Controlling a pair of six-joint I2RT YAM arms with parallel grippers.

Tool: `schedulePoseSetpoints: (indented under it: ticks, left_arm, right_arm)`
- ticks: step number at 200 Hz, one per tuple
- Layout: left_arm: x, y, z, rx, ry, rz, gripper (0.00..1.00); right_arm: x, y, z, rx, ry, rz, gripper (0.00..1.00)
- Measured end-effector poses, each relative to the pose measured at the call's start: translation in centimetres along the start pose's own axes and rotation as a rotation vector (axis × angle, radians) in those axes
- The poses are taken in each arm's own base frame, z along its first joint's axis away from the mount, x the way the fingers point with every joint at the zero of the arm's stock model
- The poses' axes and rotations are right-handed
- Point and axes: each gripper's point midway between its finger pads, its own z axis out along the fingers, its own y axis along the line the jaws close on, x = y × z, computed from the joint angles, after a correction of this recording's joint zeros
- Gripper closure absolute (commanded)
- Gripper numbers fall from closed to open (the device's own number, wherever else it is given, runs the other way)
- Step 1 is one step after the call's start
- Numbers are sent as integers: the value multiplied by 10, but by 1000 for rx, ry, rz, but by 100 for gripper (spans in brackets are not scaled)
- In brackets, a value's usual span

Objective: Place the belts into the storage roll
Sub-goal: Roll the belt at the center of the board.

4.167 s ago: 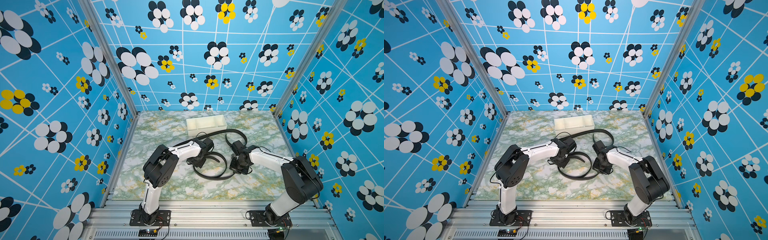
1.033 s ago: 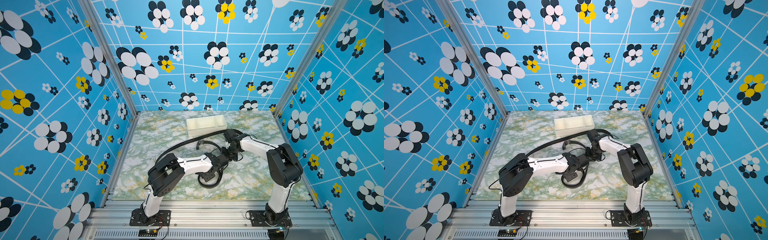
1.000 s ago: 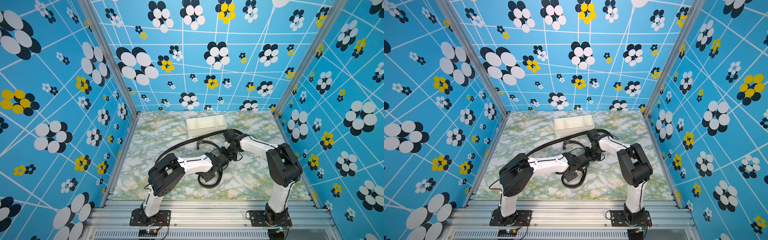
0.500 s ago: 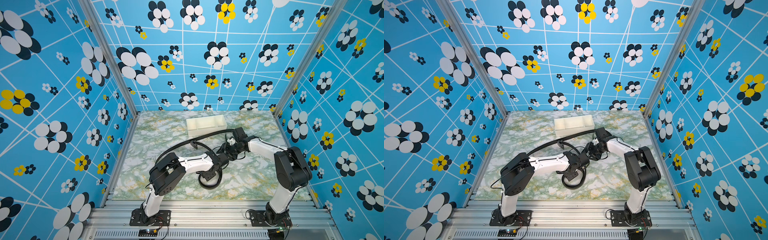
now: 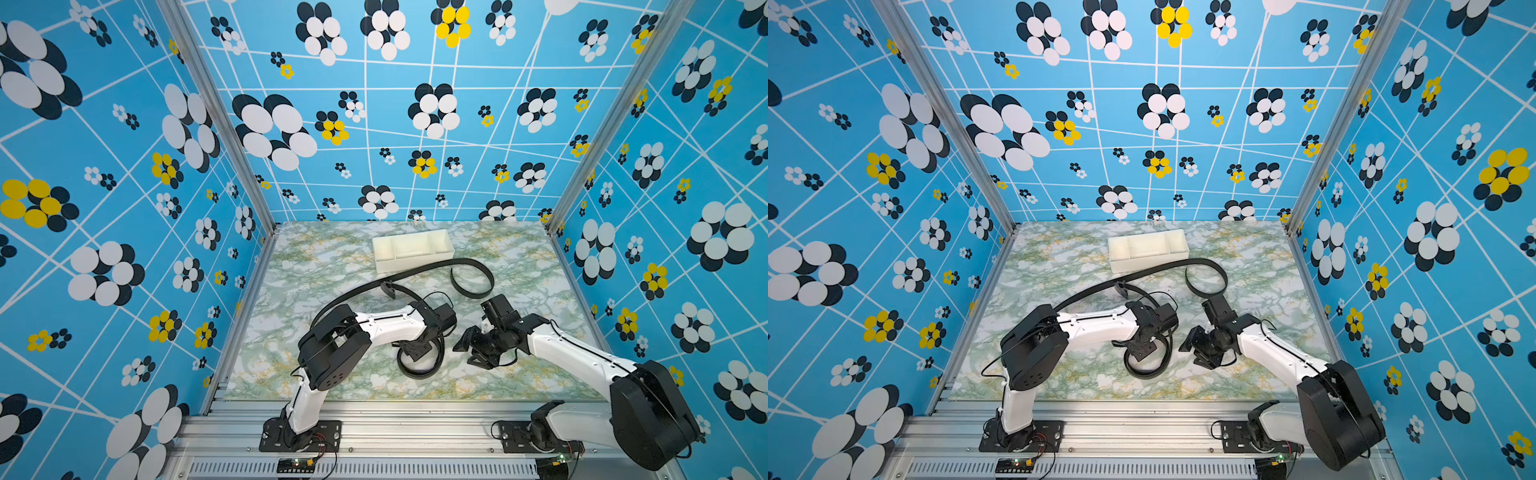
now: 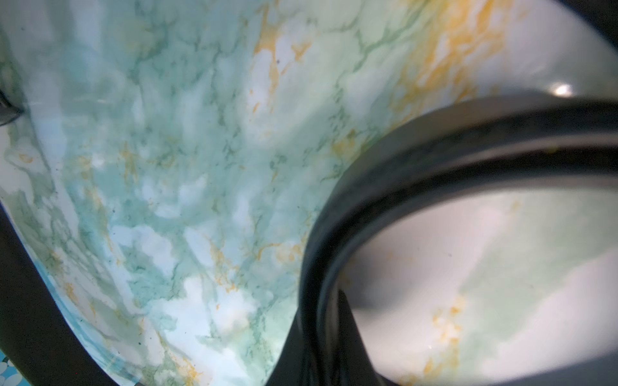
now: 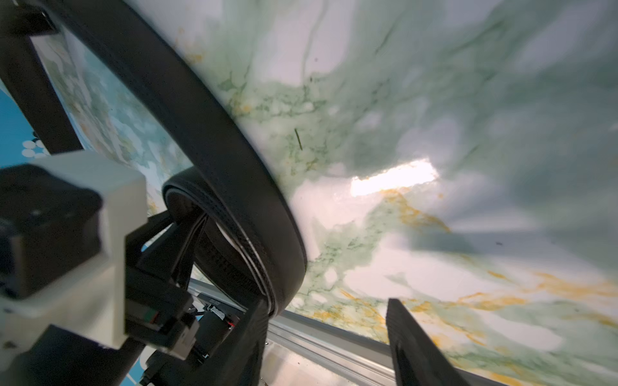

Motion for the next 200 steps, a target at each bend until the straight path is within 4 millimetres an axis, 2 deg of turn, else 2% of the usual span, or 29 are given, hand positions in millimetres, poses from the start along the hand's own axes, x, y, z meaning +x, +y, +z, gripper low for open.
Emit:
schedulePoseSetpoints:
  ticks: [44,100,118,170,191,200]
  left_arm:
    - [0,0,0,1,0,0,100]
    - [0,-1,0,18,-18,-18,100]
    - [0,-2,-1,34,-28,-31,100]
    - [-8,-10,-4,95,-74,-48,100]
    - [-12,-14,-5,121,-88,-60,100]
    - [-12,-14,-5,130,-88,-67,94]
  right_arm:
    - [2,21,18,8,-29,-60,41]
    - [-8,30,48,34,-54,-58,47]
    - [-12,37,52,27,-76,-59,56]
    - [-16,33,49,89,-103,-81,88]
    - [-16,31,48,128,-91,-90,92]
    - [-16,31,48,146,-86,-98,93]
